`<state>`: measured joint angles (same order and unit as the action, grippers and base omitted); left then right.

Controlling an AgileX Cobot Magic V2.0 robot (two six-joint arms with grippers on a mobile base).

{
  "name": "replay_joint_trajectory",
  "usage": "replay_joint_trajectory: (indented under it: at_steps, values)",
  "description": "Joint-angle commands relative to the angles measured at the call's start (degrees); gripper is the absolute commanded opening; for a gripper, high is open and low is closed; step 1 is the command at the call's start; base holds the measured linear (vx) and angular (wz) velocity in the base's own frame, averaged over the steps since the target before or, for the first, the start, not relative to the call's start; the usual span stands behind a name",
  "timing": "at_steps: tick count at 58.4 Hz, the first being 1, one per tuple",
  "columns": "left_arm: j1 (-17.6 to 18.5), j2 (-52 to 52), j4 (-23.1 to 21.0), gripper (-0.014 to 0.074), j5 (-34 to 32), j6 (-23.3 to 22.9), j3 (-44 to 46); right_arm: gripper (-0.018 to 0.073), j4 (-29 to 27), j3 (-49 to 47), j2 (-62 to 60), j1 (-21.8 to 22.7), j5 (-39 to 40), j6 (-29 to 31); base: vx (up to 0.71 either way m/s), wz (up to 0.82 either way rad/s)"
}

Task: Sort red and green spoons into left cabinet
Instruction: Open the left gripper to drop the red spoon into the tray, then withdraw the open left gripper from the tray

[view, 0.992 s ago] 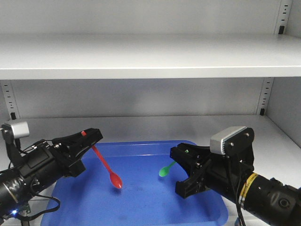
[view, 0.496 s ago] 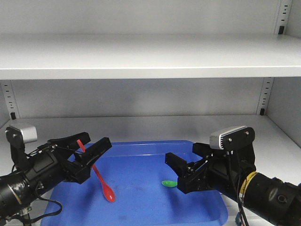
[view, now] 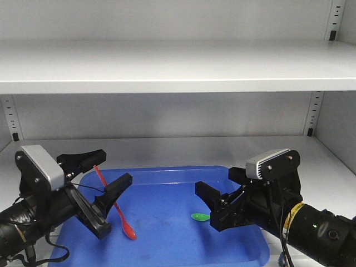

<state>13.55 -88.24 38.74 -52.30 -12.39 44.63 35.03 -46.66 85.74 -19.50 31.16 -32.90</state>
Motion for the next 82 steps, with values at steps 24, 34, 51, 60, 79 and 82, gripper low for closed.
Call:
replay_joint_trajectory:
  at_steps: [24, 34, 51, 60, 79, 82]
  values:
    - [0.24, 1.91, -20.47, 0.0554, -6.51, -5.87, 1.89, 0.0592, -1.11, -1.83, -1.83, -0.01, 3.71, 0.14, 0.0, 0.0]
    - [0.24, 1.91, -28.8, 0.0554, -8.61, -23.58, 1.89, 0.0592, -1.11, -1.83, -1.83, -0.01, 3.71, 0.07, 0.0, 0.0]
    - [0.24, 1.91, -14.55, 0.0554, -8.5, -23.91, 1.89, 0.0592, -1.05, -1.83, -1.83, -0.01, 3.71, 0.13, 0.0, 0.0]
    - [0.24, 1.91, -9.41, 0.0554, -8.5, -23.91, 1.89, 0.0592, -1.05, -1.83, -1.83, -0.01, 3.71, 0.13, 0.0, 0.0]
    - [-0.03, 1.91, -8.57, 0.0554, -7.96, -23.0, 1.89, 0.0592, -1.05, -1.83, -1.83, -0.01, 3.71, 0.13, 0.0, 0.0]
    - [-0.21, 1.91, -8.42, 0.0554, -7.82, -22.04, 1.89, 0.0592, -1.05, -1.83, -1.83, -0.01, 3.71, 0.13, 0.0, 0.0]
